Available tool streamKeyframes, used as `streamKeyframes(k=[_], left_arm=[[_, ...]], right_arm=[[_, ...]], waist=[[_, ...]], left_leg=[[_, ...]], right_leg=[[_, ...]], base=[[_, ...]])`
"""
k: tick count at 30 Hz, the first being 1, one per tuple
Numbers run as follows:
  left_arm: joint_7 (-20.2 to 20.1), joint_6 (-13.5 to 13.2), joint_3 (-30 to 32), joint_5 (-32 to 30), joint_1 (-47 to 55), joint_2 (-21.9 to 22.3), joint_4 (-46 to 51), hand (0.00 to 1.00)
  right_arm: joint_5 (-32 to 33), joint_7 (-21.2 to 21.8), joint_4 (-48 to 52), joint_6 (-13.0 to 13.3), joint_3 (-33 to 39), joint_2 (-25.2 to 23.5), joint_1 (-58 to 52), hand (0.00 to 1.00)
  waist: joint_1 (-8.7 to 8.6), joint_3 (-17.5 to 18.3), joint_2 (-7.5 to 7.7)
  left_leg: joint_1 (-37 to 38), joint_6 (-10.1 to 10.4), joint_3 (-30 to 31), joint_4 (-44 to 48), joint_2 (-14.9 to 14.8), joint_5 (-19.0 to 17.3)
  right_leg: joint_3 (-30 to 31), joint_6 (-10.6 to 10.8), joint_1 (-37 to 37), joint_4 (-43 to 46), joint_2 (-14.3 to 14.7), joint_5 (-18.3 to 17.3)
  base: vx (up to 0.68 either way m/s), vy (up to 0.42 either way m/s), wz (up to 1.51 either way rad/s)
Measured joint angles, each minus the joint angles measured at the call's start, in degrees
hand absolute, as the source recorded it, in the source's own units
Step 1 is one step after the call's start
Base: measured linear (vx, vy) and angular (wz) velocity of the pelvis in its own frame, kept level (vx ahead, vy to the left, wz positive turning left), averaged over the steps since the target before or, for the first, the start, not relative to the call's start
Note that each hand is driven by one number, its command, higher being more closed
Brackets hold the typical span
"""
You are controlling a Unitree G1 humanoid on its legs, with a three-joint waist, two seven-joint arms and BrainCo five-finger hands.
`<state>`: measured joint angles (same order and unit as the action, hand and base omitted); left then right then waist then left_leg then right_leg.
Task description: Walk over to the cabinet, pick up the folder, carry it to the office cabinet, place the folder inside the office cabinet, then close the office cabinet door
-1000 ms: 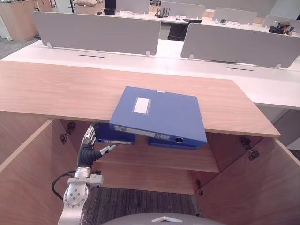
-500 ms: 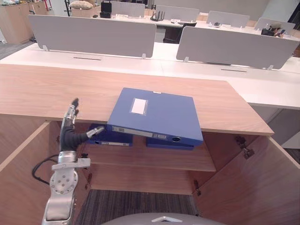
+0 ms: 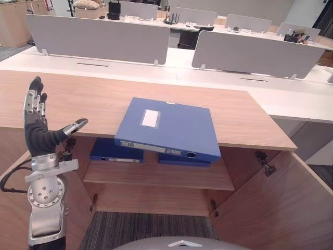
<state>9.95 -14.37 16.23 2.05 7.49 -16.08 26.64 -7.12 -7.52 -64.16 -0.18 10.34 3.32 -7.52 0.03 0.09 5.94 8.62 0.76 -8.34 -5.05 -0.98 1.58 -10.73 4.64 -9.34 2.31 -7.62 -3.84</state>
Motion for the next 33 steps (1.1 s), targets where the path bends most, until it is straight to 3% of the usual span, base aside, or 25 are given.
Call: streamKeyframes(k=[9, 11, 13, 15, 18, 22, 33], left_arm=[[-1.56, -0.64, 0.83, 0.08, -5.74, -5.37, 3.23, 0.00], [-1.48, -1.46, -5.99, 0.14, -9.17, -7.33, 4.82, 0.00], [-2.75, -3.09, -21.36, -4.91, -8.85, -6.60, 3.07, 0.00], [-3.78, -2.87, -26.16, -9.71, -8.33, -6.18, -0.13, 0.00], [-4.67, -1.98, -27.10, -17.00, -8.63, -6.90, -7.33, 0.00], [-5.08, -1.62, -28.04, -23.04, -9.54, -9.07, -12.11, 0.00], [-2.56, -1.47, -31.43, -34.18, -13.00, -12.96, -12.74, 0.00]], right_arm=[[0.02, 1.15, -0.15, 0.09, 1.21, -0.01, -0.10, 0.00], [0.01, 1.18, -0.20, 0.19, 0.69, 0.00, -0.10, 0.00], [0.02, 1.17, -0.05, 0.50, -0.16, 0.07, 0.16, 0.00], [0.04, 1.16, -0.06, 0.54, -0.21, 0.04, 0.48, 0.00], [0.02, 1.05, 0.19, 0.59, -0.70, 0.15, 0.76, 0.00], [0.01, 0.91, 0.20, 0.51, -0.71, 0.17, 0.47, 0.00], [0.03, 0.62, 0.16, 0.52, -0.67, 0.16, 0.66, 0.00]], waist=[[-0.01, 0.11, 0.04], [-0.01, 0.27, 0.31], [-1.05, 0.34, 0.21], [-1.96, 0.34, 0.20], [-3.21, 0.14, -0.06], [-3.20, 0.08, -0.05], [-3.91, -0.12, 0.04]], left_leg=[[-0.52, -0.24, -0.17, 0.01, -0.06, 0.37], [-0.54, -0.25, -0.17, 0.01, -0.03, 0.38], [-0.56, -0.30, -1.05, 0.01, -0.05, 0.42], [-0.56, -0.21, -1.38, 0.01, -0.07, 0.35], [0.51, -0.03, -1.84, -0.01, -0.16, 0.18], [0.32, -0.02, -1.86, 0.00, -0.14, -0.09], [0.53, 0.28, -1.82, 0.01, 0.36, -0.89]], right_leg=[[0.36, -0.07, 0.58, -0.05, 0.13, 0.06], [0.48, -0.07, 0.68, 0.11, 0.06, 0.06], [1.53, -0.08, 1.45, 0.71, -0.03, 0.09], [1.94, -0.14, 1.70, 0.72, 0.05, 0.12], [2.13, -0.26, 1.47, 0.00, 0.30, 0.17], [2.04, -0.60, 1.29, -1.02, 0.35, 0.42], [1.15, -0.38, -0.53, -3.75, 0.09, 1.05]], base=[[0.00, 0.000, 0.00], [0.00, 0.002, -0.02], [-0.01, 0.015, -0.16], [-0.02, 0.016, -0.16], [-0.02, 0.003, -0.08], [0.00, 0.000, 0.00], [0.05, 0.000, 0.01]])
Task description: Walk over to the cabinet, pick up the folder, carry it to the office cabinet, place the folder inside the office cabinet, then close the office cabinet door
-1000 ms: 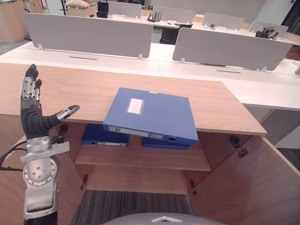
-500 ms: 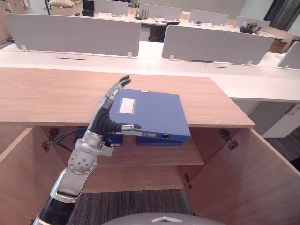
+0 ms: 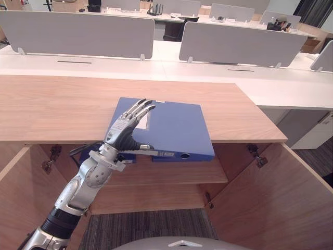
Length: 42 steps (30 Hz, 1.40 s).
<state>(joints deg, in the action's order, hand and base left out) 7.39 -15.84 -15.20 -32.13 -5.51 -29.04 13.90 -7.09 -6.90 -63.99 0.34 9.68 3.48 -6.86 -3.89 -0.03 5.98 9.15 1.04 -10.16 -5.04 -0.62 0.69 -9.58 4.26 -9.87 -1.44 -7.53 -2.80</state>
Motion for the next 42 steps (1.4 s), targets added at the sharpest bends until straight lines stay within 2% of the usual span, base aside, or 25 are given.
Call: streamKeyframes(k=[7, 15, 29, 36, 42], left_arm=[[0.58, -0.02, -0.88, -1.33, -0.54, -0.89, 0.00, 0.00], [-0.73, -0.52, -3.08, 0.55, -0.39, -0.80, 1.98, 0.00], [-1.64, -1.07, -3.84, 2.85, 2.82, 2.28, 10.27, 0.00], [-2.63, -1.31, -5.44, 2.79, 4.38, 2.46, 9.90, 0.00], [-2.74, -1.21, -6.24, 0.59, 5.51, 1.80, 4.99, 0.00]], right_arm=[[0.01, 0.00, -0.05, -0.01, 0.04, 0.10, 0.45, 0.00], [0.00, 0.01, -0.27, -0.02, 0.01, 0.08, 0.40, 0.00], [0.02, 0.03, -1.17, 0.06, -0.41, 0.08, 0.42, 0.00], [0.02, 0.05, -1.10, 0.09, -0.53, 0.09, 0.49, 0.00], [0.01, 0.02, -0.99, 0.02, -1.15, 0.27, 0.47, 0.00]], waist=[[-0.48, -0.26, -0.11], [-0.63, -0.29, 0.08], [-0.80, -0.06, 0.07], [-0.86, 0.37, 0.26], [-0.76, 0.30, 0.17]], left_leg=[[0.03, 0.21, 0.18, -0.01, -0.02, -0.16], [-0.27, 0.02, 0.01, -0.01, -0.12, -0.29], [-1.23, -0.25, -0.63, -0.01, -0.29, -0.09], [-1.66, -0.72, -0.67, -0.01, -0.19, 0.51], [-0.47, -0.68, -0.38, -0.02, -0.05, 0.50]], right_leg=[[-0.39, -0.16, -0.34, -0.38, 0.04, -0.10], [0.35, -0.10, 0.23, 0.17, -0.01, -0.08], [1.73, -0.42, 2.16, 2.71, 0.02, -0.56], [1.88, -0.14, 3.61, 3.58, 0.01, -0.67], [1.03, -0.24, 1.96, 2.24, -0.11, -0.68]], base=[[0.01, -0.007, 0.01], [0.00, -0.004, -0.02], [-0.01, -0.007, -0.03], [-0.02, -0.009, 0.00], [-0.02, -0.006, 0.03]])
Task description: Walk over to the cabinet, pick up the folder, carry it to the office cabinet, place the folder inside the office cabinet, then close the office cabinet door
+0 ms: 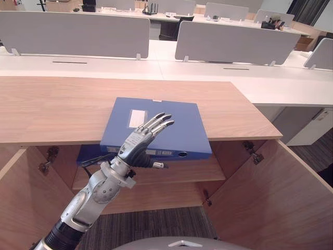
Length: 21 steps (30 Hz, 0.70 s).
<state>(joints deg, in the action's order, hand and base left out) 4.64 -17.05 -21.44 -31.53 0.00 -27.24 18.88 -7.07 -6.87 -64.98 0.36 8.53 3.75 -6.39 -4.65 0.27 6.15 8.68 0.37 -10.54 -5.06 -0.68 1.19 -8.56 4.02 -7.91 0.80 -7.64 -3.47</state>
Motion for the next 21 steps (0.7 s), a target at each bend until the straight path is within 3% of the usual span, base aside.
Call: streamKeyframes(k=[6, 13, 21], left_arm=[[1.30, 0.62, 0.14, -6.26, 2.00, 0.24, -3.69, 0.00], [6.32, 2.71, 3.90, -15.80, 3.86, 2.82, -4.41, 0.00], [9.34, 4.55, 5.71, -18.84, 4.16, 6.14, -6.02, 0.00]], right_arm=[[0.00, -0.01, 0.80, 0.03, -0.48, 0.08, -0.02, 0.00], [-0.01, -0.11, 0.78, -0.01, -0.48, 0.07, -0.02, 0.00], [0.01, -0.11, 0.79, -0.01, -0.49, -0.01, 0.05, 0.00]], waist=[[-0.08, -0.01, -0.01], [-0.09, -0.01, -0.01], [-0.10, -0.08, -0.11]], left_leg=[[-0.12, -0.01, 0.14, 0.00, 0.02, -0.01], [-0.58, 0.08, 1.07, 0.01, 0.18, -0.06], [-0.46, 0.11, 1.09, 0.00, 0.17, -0.08]], right_leg=[[-0.15, 0.05, -0.01, -0.27, -0.05, -0.01], [-1.34, 0.82, -0.92, -1.41, -0.08, 0.45], [-1.43, 0.72, -1.10, -1.41, -0.07, 0.45]], base=[[-0.01, -0.002, 0.00], [0.02, -0.013, 0.07], [0.00, -0.002, 0.01]])
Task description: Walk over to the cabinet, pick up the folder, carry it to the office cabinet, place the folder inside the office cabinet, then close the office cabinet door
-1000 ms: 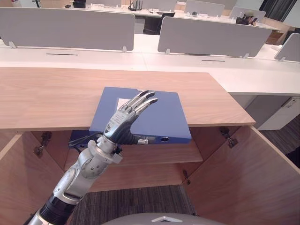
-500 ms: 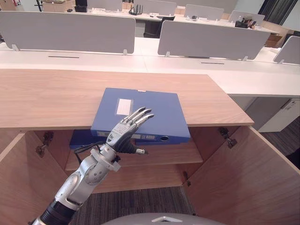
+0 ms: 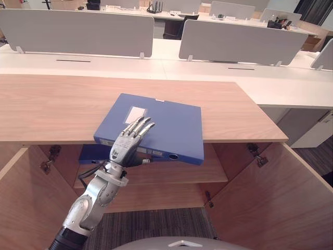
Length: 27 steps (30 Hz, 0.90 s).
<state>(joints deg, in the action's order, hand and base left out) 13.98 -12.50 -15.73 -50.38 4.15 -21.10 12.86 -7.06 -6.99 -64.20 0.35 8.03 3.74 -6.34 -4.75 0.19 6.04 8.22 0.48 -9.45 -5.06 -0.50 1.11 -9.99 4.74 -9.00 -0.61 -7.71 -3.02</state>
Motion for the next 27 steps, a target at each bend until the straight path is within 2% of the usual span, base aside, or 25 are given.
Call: streamKeyframes(k=[10, 24, 27], left_arm=[[0.62, 1.09, 1.13, -1.34, 1.34, 3.22, -0.29, 0.00], [0.92, 1.82, 2.04, -4.97, 1.23, 3.18, -0.64, 0.00], [2.17, 2.16, 2.03, -4.96, 1.22, 3.20, -1.08, 0.00]], right_arm=[[0.03, 0.00, 0.00, -0.06, 0.10, 0.00, -0.11, 0.00], [0.13, 0.05, 0.01, -0.08, 1.29, -0.09, -0.19, 0.00], [0.16, 0.04, 0.00, -0.08, 1.59, -0.10, -0.18, 0.00]], waist=[[0.03, -0.11, -0.07], [-0.10, -0.16, -0.35], [-0.17, -0.23, -0.46]], left_leg=[[0.60, 0.00, 0.09, -0.01, 0.01, 0.00], [0.55, 0.02, 0.09, -0.01, 0.03, -0.02], [0.56, 0.02, 0.08, -0.01, 0.02, -0.02]], right_leg=[[-0.07, 0.08, -0.59, -0.30, -0.03, -0.15], [-0.08, 0.20, -0.62, -0.21, -0.03, -0.17], [-0.07, 0.20, -0.62, -0.22, -0.03, -0.18]], base=[[0.00, 0.000, 0.00], [0.00, 0.000, 0.00], [0.00, 0.000, 0.00]])
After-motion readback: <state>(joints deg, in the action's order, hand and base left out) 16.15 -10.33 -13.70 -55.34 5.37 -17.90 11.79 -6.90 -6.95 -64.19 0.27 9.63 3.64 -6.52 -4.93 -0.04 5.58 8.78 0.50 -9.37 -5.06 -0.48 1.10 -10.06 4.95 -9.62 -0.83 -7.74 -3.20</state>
